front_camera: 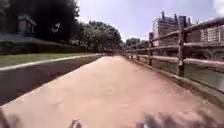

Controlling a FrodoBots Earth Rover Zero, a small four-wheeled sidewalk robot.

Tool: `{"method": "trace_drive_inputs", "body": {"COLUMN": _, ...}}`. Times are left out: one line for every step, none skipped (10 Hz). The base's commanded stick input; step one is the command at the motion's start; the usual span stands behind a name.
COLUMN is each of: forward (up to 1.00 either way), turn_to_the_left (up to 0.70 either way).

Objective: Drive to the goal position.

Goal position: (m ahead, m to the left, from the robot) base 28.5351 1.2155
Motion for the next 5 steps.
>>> {"method": "trace_drive_inputs", "body": {"forward": 0.70, "turn_to_the_left": 0.00}}
{"method": "trace_drive_inputs", "body": {"forward": 0.70, "turn_to_the_left": 0.00}}
{"method": "trace_drive_inputs", "body": {"forward": 0.70, "turn_to_the_left": 0.00}}
{"method": "trace_drive_inputs", "body": {"forward": 0.70, "turn_to_the_left": 0.00}}
{"method": "trace_drive_inputs", "body": {"forward": 0.70, "turn_to_the_left": 0.00}}
